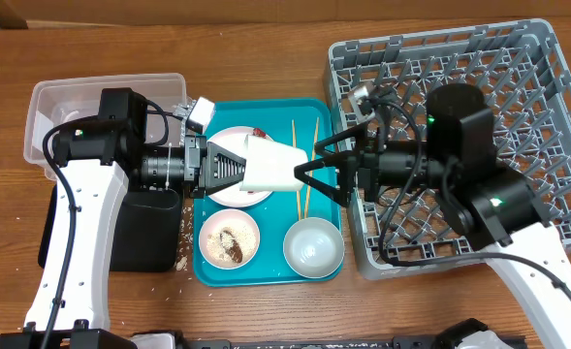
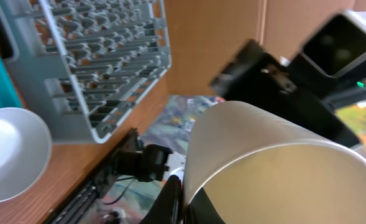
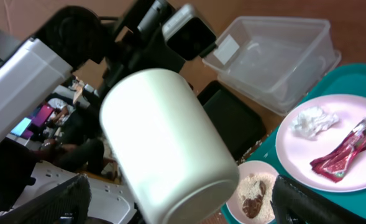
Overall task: Sort waste into correct bins and load items into the dishwasher
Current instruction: 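Hand the white cup from the left gripper to the right gripper, then place the white cup upside down in the dish rack with right gripper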
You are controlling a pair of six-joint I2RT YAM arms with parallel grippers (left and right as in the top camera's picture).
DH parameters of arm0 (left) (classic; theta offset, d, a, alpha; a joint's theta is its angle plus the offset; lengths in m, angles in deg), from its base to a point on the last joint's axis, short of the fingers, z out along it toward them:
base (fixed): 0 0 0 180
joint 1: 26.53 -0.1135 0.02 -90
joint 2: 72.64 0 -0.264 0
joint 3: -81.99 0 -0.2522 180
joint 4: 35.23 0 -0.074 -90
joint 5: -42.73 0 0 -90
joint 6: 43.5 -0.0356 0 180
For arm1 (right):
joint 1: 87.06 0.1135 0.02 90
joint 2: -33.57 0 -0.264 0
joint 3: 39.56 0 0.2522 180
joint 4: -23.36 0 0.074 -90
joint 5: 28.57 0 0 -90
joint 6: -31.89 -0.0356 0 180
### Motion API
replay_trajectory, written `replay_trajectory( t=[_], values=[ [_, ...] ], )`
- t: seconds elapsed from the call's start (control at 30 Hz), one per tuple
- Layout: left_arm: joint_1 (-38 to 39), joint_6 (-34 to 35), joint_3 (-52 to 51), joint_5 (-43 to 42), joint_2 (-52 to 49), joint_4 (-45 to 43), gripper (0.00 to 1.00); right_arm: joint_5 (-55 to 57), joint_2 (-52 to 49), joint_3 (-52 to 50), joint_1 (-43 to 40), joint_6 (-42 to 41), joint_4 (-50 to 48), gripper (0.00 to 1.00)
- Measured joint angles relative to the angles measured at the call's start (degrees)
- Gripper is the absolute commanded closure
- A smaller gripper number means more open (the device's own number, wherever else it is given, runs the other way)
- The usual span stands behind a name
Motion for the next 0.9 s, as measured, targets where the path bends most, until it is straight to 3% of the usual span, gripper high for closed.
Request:
replay_trajectory(
  t=[0.17,0.27,0.43,0.47,0.5,0.53,0.57,0.73,0.9],
  values=[
    [0.0,-0.4,0.0,-2.8,0.0,0.4,0.96,-0.1,-1.9,0.0,2.7,0.0,-0.9,0.11],
    [0.0,-0.4,0.0,-3.5,0.0,0.4,0.96,-0.9,-2.2,0.0,3.6,0.0,-3.0,0.24],
    [0.0,-0.7,0.0,-5.4,0.0,0.6,0.96,-1.9,-2.3,0.0,4.8,0.0,-6.4,0.31],
    [0.0,-0.8,0.0,-5.6,0.0,0.6,0.83,-2.0,-2.4,0.0,4.9,0.1,-6.5,0.33],
    [0.0,-0.8,0.0,-5.6,0.0,0.6,0.32,-2.2,-2.4,0.0,4.9,0.1,-6.6,0.35],
    [0.0,-1.0,0.0,-5.5,0.0,0.4,0.08,-2.5,-2.4,0.0,4.9,0.0,-6.6,0.35],
    [0.0,-1.3,0.0,-5.1,0.0,0.3,0.00,-3.2,-2.4,0.0,5.2,0.0,-6.8,0.36],
    [0.1,-1.3,0.0,1.4,0.0,0.2,0.00,-0.9,-1.4,0.0,4.1,0.1,-3.5,0.37],
    [-1.0,-1.0,0.0,9.2,0.0,-1.0,0.00,13.3,5.6,0.0,1.0,0.1,6.8,0.39]
  ],
)
